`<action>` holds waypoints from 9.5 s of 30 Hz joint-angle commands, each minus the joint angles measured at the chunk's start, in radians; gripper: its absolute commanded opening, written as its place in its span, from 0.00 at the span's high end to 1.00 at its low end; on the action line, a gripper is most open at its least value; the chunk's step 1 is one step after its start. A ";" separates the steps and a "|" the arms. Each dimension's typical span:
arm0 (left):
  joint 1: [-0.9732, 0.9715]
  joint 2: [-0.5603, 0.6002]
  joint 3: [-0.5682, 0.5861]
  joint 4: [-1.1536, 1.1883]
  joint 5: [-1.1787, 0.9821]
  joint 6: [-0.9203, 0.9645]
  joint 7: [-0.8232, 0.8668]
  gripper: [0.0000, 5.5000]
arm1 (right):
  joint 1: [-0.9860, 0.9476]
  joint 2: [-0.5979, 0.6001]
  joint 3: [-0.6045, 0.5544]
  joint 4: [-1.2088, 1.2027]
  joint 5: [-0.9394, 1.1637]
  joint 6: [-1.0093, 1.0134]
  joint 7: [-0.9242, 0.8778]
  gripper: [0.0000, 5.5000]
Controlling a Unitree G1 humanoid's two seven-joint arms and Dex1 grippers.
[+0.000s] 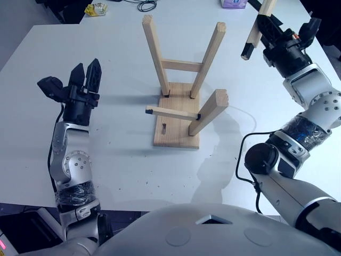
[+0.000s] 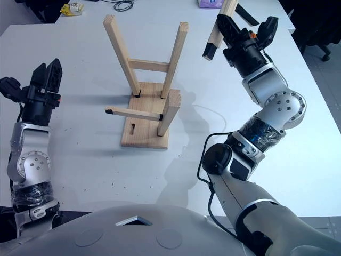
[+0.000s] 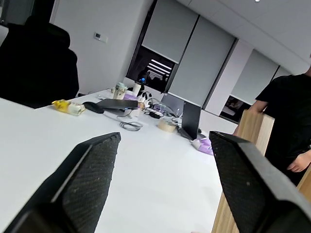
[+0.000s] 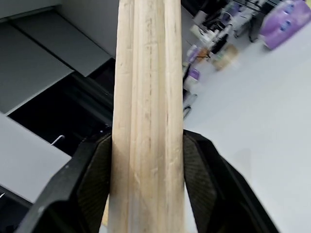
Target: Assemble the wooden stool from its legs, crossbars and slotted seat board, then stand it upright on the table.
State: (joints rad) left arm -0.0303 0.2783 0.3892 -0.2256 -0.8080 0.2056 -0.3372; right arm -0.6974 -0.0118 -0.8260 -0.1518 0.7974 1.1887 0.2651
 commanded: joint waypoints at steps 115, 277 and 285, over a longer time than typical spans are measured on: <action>0.279 -0.158 0.094 -0.439 -0.349 -0.101 0.209 0.39 | 0.523 -0.940 1.151 0.509 -1.030 -1.732 -0.145 0.18; 0.164 -0.121 0.014 -0.281 -0.247 -0.099 0.167 0.39 | 0.482 -0.736 0.905 0.691 -0.774 -0.883 0.786 0.37; 0.187 -0.142 0.005 -0.306 -0.234 -0.109 0.175 0.39 | 0.616 -0.741 0.877 0.390 -0.639 -0.521 0.750 0.60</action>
State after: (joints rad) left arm 0.1654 0.1397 0.3983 -0.5178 -1.0611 0.0964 -0.1683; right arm -0.1659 -0.7799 -0.0027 0.2292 0.1720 0.5725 1.0292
